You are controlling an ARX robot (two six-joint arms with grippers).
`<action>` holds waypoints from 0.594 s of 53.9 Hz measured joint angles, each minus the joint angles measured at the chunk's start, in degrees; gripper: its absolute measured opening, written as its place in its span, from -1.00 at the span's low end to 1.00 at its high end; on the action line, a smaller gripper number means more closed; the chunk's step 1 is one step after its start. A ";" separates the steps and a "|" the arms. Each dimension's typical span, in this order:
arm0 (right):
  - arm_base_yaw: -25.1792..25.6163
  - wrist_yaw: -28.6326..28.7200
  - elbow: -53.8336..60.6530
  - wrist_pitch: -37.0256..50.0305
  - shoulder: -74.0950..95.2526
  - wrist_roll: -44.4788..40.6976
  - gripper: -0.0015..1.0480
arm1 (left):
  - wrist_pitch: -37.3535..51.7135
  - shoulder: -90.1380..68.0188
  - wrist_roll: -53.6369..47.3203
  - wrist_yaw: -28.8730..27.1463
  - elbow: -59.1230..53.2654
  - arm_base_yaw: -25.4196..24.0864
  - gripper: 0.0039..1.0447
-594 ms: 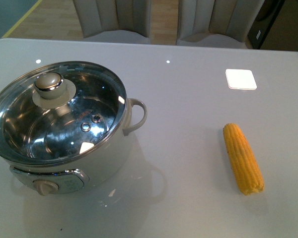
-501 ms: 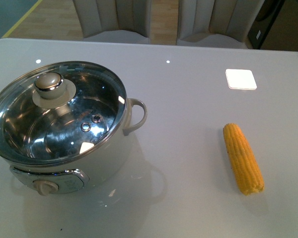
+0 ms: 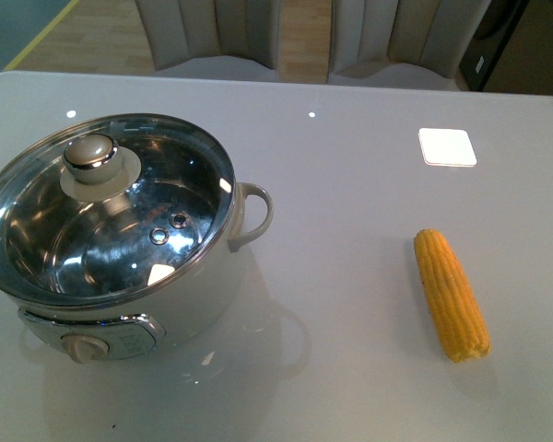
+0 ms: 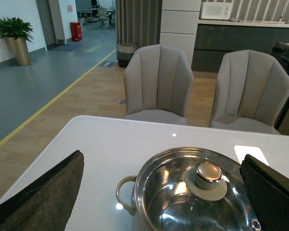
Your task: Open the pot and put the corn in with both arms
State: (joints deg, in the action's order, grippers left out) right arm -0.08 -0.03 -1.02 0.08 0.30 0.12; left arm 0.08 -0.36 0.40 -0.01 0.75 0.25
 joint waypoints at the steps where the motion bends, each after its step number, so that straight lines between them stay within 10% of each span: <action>1: 0.00 0.00 0.00 0.00 0.00 0.00 0.83 | 0.00 0.00 0.00 0.00 0.00 0.00 0.87; 8: 0.00 0.00 0.00 0.00 0.00 0.00 0.83 | 0.00 0.00 0.00 0.00 0.00 0.00 0.87; 15: 0.00 0.02 0.00 0.00 -0.02 0.00 0.83 | -24.15 -14.16 8.76 -5.20 8.59 1.60 0.87; 32: 0.00 0.02 0.00 0.00 -0.02 0.00 0.83 | -5.35 -36.11 5.20 -1.75 12.70 0.48 0.87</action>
State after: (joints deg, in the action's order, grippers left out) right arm -0.08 -0.01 -1.02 0.08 0.27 0.12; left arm -5.28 -36.47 5.61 -1.76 13.45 0.73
